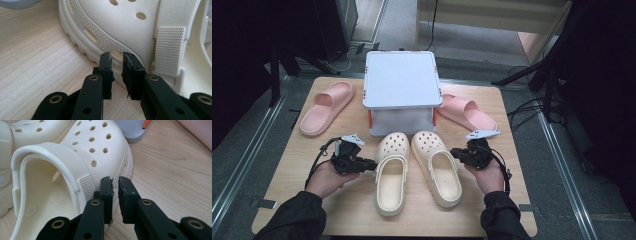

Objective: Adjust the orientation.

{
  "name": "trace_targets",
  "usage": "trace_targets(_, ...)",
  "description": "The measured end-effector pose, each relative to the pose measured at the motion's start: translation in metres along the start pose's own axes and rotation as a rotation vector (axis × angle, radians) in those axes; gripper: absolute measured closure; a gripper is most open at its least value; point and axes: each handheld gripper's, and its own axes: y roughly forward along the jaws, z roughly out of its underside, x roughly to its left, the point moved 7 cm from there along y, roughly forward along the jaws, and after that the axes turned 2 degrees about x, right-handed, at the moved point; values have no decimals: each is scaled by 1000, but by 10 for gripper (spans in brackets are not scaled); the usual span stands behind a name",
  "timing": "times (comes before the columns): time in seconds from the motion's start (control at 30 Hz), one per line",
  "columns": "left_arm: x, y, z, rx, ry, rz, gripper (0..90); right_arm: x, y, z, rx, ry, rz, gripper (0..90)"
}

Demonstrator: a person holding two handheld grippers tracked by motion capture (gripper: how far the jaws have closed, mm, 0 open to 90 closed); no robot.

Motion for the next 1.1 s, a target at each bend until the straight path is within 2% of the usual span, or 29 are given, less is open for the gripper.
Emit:
trace_targets(0.17, -7, 3, 0, 17, 31, 16, 756, 2, 1, -1, 2, -3, -3, 824)
trace_targets(0.37, -12, 7, -3, 12, 23, 28, 754, 3, 2, 0, -1, 9, -8, 824)
trace_targets(0.5, -17, 9, -3, 17, 40, 26, 753, 3, 2, -1, -3, 12, -14, 822)
trace_targets(0.7, -29, 14, -4, 28, 60, 57, 741, 9, 7, -1, 12, -15, -11, 815)
trace_targets(0.77, -29, 14, -3, 35, 69, 59, 731, 11, 7, -1, 10, -10, -17, 816)
trace_targets(0.87, -28, 13, -3, 33, 59, 66, 706, 11, 7, -1, 12, -7, -16, 815)
trace_targets(0.93, -25, 7, -6, 6, 53, 54, 691, 8, 5, -1, 6, 11, -9, 797)
trace_targets(1.0, -24, 4, -7, -4, 53, 52, 688, 7, 0, -5, -30, 25, -14, 783)
trace_targets(1.03, -21, -4, -10, -39, 41, 41, 696, 8, -5, -7, -57, 34, -21, 769)
trace_targets(1.07, -19, -7, -11, -40, 46, 32, 702, 9, -9, -9, -78, 39, -25, 762)
trace_targets(1.1, -18, -11, -13, -59, 35, 22, 712, 11, -12, -10, -88, 42, -34, 750)
